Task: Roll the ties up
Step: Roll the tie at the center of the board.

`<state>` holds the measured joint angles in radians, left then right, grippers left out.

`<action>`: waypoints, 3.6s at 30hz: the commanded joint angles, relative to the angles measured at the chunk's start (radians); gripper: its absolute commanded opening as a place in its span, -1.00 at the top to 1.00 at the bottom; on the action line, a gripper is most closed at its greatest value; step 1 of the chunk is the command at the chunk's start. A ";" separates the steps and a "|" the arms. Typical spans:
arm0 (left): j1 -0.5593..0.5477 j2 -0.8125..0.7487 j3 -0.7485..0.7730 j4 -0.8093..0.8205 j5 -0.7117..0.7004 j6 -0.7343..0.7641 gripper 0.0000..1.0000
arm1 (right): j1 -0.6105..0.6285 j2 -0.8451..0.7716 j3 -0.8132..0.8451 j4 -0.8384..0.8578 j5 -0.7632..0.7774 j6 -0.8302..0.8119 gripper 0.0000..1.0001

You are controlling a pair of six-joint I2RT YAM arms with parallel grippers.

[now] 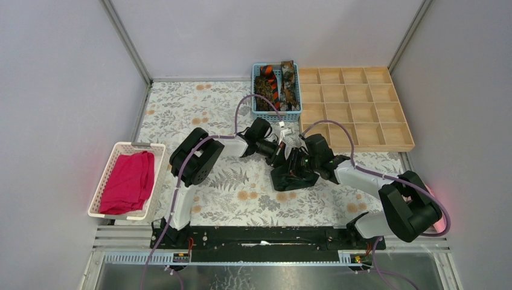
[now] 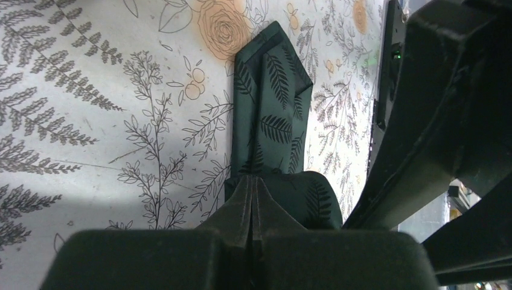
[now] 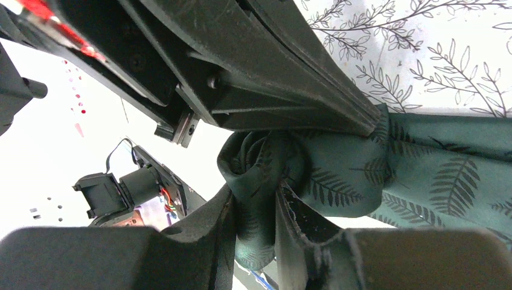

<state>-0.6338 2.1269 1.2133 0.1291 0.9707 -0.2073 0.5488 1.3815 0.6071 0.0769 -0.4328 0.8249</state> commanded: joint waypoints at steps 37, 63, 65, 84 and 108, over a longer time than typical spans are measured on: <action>0.003 0.041 0.009 -0.001 0.166 0.027 1.00 | -0.069 -0.121 -0.074 -0.329 0.386 -0.001 0.44; 0.032 -0.011 0.007 0.070 -0.026 -0.083 1.00 | -0.069 -0.146 -0.001 -0.478 0.519 -0.027 0.04; 0.032 -0.010 0.017 0.067 -0.032 -0.087 1.00 | -0.069 -0.147 0.006 -0.485 0.523 -0.032 0.04; -0.083 -0.231 -0.086 0.107 -0.123 -0.150 1.00 | -0.069 -0.095 0.008 -0.460 0.550 -0.041 0.37; -0.201 -0.047 -0.003 -0.040 -0.278 -0.087 1.00 | -0.069 -0.133 0.037 -0.516 0.611 -0.055 0.33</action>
<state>-0.8299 2.0426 1.1831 0.1184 0.7448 -0.3214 0.4877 1.2583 0.6201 -0.3439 0.0902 0.7963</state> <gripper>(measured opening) 0.007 0.329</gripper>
